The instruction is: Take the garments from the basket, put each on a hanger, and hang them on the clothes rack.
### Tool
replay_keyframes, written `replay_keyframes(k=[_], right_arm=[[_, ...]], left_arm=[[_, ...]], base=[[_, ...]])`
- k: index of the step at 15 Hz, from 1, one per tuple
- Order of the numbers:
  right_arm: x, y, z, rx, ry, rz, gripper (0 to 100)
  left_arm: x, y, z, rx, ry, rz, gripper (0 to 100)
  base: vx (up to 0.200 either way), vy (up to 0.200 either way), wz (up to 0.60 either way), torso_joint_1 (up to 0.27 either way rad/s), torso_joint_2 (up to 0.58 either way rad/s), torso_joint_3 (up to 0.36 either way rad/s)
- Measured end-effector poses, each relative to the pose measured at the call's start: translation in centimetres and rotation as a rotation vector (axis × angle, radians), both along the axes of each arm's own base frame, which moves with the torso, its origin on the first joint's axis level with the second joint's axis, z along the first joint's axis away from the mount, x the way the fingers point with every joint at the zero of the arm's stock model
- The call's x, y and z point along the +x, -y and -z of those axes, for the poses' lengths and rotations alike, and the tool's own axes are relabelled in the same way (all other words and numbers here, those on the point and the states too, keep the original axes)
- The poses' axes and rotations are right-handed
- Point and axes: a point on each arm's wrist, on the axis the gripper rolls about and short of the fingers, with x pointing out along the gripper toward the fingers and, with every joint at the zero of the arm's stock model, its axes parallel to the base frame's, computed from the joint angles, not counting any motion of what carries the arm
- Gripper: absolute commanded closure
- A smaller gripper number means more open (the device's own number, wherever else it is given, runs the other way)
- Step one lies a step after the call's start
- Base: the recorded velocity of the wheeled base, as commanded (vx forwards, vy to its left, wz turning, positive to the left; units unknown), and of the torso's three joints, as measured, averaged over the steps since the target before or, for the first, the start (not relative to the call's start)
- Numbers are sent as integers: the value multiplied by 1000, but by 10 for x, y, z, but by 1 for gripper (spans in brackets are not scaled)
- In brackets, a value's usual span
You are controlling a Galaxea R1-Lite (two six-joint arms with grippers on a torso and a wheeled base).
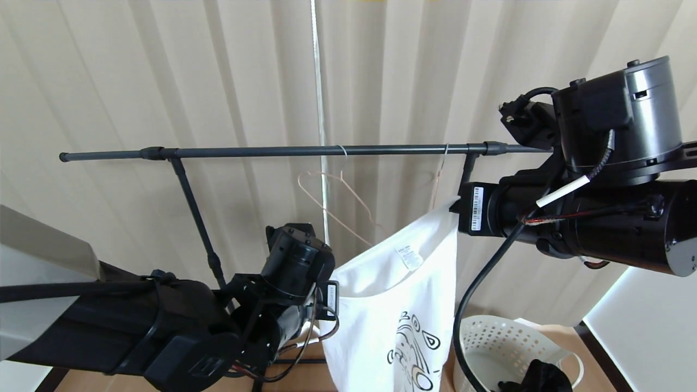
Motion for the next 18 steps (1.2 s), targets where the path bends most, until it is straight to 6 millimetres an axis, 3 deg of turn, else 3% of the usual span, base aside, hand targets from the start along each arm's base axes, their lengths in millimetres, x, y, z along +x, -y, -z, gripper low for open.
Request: replay_keyframes(k=[4, 7, 10, 15, 18], right_arm=[[5, 8, 8, -138, 10, -33, 100], [8, 11, 12, -340, 47, -127, 100], [22, 2, 15, -336, 82, -115, 100], [42, -14, 30, -176, 118, -31, 100], [44, -13, 25, -154, 143, -20, 100]], left_arm=[[-8, -10, -37, 7, 104, 49, 100], [-4, -21, -76, 5, 216, 53, 100], [-2, -29, -101, 0, 291, 45, 100], [-8, -37, -112, 33, 333, 61, 100], [-8, -38, -114, 49, 347, 23, 100]], base=[[0, 0, 0, 0, 0, 0], [0, 0, 0, 0, 0, 0], [0, 0, 0, 0, 0, 0], [0, 0, 0, 0, 0, 0], [0, 0, 0, 0, 0, 0]])
